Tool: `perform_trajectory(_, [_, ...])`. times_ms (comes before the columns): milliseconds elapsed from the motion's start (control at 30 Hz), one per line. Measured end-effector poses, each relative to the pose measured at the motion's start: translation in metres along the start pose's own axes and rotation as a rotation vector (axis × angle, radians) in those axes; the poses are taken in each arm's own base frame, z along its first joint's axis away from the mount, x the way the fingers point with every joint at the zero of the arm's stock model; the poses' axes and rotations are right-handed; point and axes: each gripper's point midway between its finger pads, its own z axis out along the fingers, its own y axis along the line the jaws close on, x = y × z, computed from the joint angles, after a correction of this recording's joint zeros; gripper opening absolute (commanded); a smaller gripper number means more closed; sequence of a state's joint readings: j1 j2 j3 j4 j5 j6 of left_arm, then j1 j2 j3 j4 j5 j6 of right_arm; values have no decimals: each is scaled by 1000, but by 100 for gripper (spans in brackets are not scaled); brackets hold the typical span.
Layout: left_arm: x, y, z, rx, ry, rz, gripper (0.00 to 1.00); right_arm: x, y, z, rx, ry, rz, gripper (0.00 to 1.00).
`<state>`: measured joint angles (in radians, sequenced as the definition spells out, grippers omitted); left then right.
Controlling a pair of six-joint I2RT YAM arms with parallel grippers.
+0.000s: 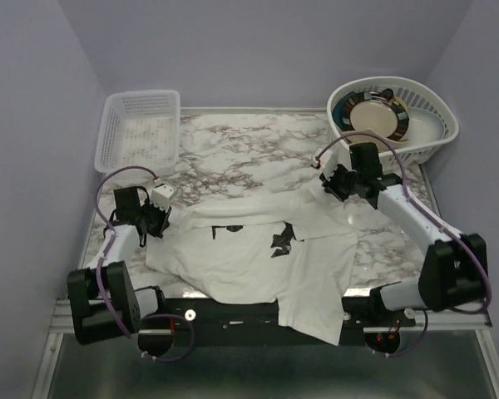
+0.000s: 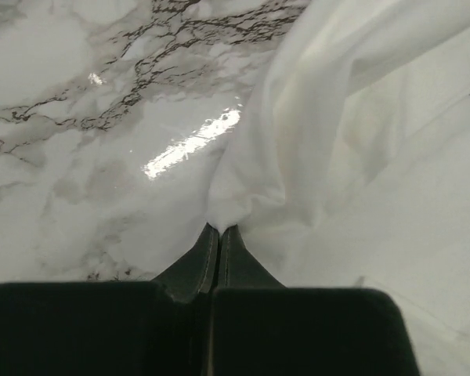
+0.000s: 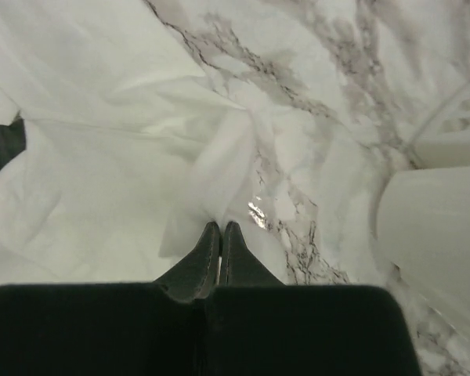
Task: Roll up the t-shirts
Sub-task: Fold the T-shirt at the center of the board.
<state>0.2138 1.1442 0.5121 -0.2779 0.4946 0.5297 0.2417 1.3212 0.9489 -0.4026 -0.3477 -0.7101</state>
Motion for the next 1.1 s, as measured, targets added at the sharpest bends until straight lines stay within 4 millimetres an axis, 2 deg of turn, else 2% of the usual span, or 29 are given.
perform_trajectory(67, [5,15,13,-16,38,6,0,16,-5,31,-49,76,14,1])
perform_trajectory(100, [1,24,17,-34,38,16,0,18,-15,48,-53,102,15,0])
perform_trajectory(200, [-14,50,22,-87,26,45,0,13,-46,80,-22,129,7,0])
perform_trajectory(267, [-26,65,24,-116,12,63,0,-1,-70,94,13,120,-7,1])
perform_trajectory(333, [-40,81,28,-145,4,78,0,-18,-92,105,48,98,-24,0])
perform_trajectory(400, [-47,91,30,-158,7,84,0,-27,-105,109,67,87,-37,0])
perform_trajectory(567, [-78,117,13,-222,-37,87,0,-44,-121,96,119,76,-51,0])
perform_trajectory(700, [-106,126,-21,-292,-116,91,0,-70,-129,61,182,30,-39,0])
perform_trajectory(767, [-122,123,-43,-325,-170,100,0,-97,-135,20,249,-33,-36,0])
perform_trajectory(800, [-134,120,-57,-345,-211,111,0,-105,-136,8,267,-51,-38,0])
perform_trajectory(833, [-143,117,-68,-362,-244,119,0,-123,-139,-22,315,-102,-46,0])
perform_trajectory(867, [-155,113,-83,-385,-291,123,0,-136,-140,-44,350,-139,-54,0])
perform_trajectory(1000, [-191,98,-132,-450,-436,151,0,-178,-135,-138,490,-292,-88,0])
perform_trajectory(1033, [-202,94,-147,-468,-477,156,0,-182,-133,-150,507,-309,-93,0])
perform_trajectory(1100, [-221,86,-174,-499,-552,165,0,-194,-127,-187,556,-364,-106,0])
